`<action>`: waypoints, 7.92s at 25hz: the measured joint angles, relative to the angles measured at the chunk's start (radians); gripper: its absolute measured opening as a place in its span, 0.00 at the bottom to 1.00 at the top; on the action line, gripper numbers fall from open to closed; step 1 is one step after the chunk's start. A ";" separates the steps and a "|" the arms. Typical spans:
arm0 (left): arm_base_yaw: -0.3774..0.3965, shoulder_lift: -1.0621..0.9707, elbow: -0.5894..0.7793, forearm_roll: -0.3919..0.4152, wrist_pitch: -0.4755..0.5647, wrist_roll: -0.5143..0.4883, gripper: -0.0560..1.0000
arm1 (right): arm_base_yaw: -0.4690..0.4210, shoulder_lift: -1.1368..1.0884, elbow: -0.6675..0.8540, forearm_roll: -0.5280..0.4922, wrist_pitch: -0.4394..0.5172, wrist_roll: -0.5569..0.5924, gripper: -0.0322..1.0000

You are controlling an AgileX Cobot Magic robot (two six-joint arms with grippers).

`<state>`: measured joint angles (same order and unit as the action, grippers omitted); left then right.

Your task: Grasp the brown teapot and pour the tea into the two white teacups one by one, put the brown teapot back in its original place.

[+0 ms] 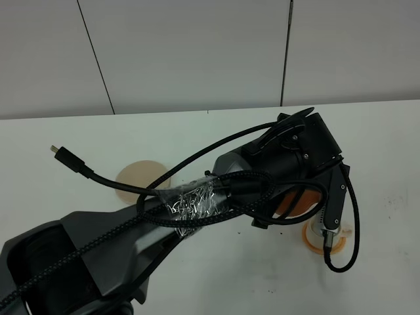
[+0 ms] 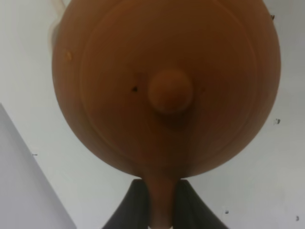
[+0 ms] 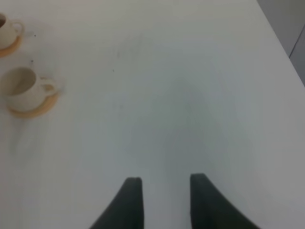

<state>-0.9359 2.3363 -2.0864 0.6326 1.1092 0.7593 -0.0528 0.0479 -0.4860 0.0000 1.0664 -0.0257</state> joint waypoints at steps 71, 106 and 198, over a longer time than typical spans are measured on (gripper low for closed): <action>-0.067 0.016 0.000 0.180 0.023 0.149 0.21 | 0.000 0.000 0.000 0.000 0.000 0.000 0.26; -0.093 0.016 0.000 0.231 0.076 0.149 0.21 | 0.000 0.000 0.000 0.000 0.000 0.000 0.26; -0.103 0.016 0.000 0.284 0.073 0.169 0.21 | 0.000 0.000 0.000 0.000 0.000 0.000 0.26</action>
<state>-1.0391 2.3525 -2.0864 0.9170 1.1823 0.9288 -0.0528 0.0479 -0.4860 0.0000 1.0664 -0.0257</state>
